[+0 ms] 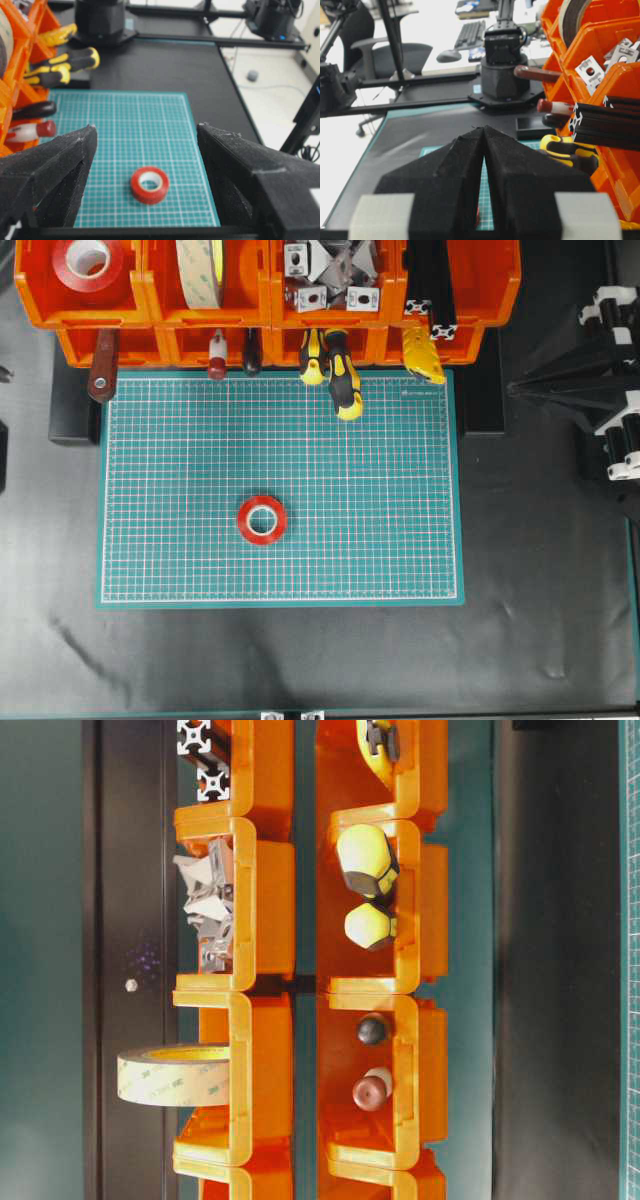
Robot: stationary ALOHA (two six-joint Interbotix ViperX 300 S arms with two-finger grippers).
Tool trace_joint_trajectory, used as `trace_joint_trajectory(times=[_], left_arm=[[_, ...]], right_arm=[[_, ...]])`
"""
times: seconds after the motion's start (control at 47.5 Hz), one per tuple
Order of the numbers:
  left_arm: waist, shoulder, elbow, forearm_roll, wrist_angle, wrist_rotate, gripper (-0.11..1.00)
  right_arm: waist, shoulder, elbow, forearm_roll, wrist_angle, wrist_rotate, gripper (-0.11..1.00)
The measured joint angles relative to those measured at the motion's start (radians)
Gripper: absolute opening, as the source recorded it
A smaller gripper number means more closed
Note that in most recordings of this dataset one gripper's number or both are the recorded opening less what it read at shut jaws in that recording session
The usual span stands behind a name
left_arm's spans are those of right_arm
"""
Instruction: Pick vinyl tape from container rack with left arm.
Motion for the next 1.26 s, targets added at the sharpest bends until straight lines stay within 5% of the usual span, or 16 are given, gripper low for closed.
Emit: trace_joint_trajectory(times=[1.263], left_arm=[[0.031, -0.043, 0.072, 0.0, -0.006, -0.009, 0.77]], right_arm=[[0.014, -0.091, 0.023, -0.008, 0.112, -0.017, 0.0]])
